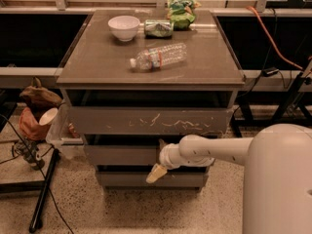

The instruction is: Open middle drawer

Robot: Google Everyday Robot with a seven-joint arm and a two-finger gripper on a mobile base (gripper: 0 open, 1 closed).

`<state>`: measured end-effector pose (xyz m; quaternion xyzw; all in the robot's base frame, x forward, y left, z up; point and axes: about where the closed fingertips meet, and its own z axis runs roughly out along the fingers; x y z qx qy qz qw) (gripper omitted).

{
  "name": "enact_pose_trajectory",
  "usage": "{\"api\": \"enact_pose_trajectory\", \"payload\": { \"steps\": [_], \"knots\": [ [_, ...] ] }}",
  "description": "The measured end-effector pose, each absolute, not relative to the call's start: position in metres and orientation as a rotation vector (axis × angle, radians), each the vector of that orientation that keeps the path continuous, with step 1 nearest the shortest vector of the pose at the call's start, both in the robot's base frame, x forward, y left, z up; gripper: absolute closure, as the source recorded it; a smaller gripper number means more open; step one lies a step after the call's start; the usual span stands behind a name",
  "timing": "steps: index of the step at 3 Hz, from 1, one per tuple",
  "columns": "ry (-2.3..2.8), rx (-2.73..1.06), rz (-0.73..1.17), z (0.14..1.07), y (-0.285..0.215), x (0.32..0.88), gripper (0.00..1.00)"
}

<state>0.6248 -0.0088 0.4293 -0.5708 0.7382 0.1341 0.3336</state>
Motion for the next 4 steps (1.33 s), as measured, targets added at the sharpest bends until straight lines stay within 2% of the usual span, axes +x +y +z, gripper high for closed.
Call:
{"api": "enact_pose_trajectory", "payload": {
  "steps": [2,4],
  "knots": [
    [1.957,-1.532,0.448,0.411,0.006,0.598,0.00],
    [1.974,-1.509,0.468,0.420,0.005,0.590,0.00]
  ]
}}
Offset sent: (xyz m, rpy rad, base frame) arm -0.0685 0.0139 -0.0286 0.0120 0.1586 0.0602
